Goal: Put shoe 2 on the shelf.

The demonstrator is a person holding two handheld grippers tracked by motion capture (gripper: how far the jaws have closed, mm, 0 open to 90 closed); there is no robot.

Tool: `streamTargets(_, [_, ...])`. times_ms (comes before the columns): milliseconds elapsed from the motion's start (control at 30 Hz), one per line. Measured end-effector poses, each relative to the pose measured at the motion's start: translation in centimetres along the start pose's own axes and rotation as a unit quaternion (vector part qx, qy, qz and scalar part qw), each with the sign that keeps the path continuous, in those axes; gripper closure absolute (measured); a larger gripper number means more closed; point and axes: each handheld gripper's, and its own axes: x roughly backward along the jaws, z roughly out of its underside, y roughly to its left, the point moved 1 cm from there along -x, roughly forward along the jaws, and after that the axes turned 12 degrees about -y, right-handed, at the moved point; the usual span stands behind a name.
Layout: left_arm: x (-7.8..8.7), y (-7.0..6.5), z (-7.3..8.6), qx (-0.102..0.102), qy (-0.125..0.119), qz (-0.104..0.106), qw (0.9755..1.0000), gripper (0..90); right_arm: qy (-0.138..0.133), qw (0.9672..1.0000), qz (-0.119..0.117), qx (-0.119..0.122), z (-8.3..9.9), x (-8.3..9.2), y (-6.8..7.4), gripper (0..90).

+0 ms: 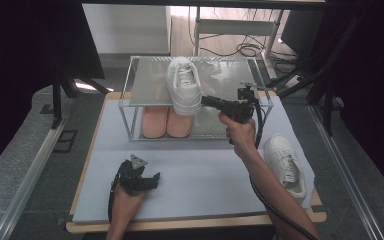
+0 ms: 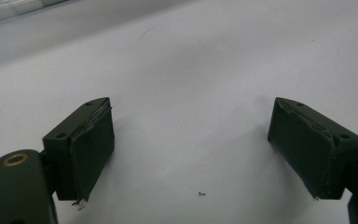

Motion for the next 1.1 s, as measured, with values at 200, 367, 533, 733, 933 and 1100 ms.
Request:
streamTargets(200, [0.0, 0.0, 0.0, 0.000, 0.000, 0.000, 1.0000, 14.9, 0.018, 0.9994, -0.008, 0.029, 1.8, 0.3, 0.4, 83.1])
streamTargets(367, [0.0, 0.0, 0.0, 0.000, 0.000, 0.000, 1.0000, 14.9, 0.032, 0.9991, -0.020, 0.021, 2.4, 0.0, 0.2, 90.0])
streamTargets(533, [0.0, 0.0, 0.0, 0.000, 0.000, 0.000, 1.0000, 14.9, 0.043, 0.9981, -0.018, 0.041, 2.9, -0.6, 0.8, 90.0])
streamTargets(733, [0.0, 0.0, 0.0, 0.000, 0.000, 0.000, 1.0000, 14.9, 0.043, 0.9978, -0.020, 0.047, 2.8, -0.9, 0.9, 90.0])
streamTargets(933, [0.0, 0.0, 0.0, 0.000, 0.000, 0.000, 1.0000, 14.9, 0.049, 0.9971, -0.021, 0.054, 3.1, -2.4, 1.4, 90.0])
streamTargets(1100, [0.0, 0.0, 0.0, 0.000, 0.000, 0.000, 1.0000, 14.9, 0.051, 0.9967, -0.022, 0.059, 3.4, -3.9, 1.9, 90.0])
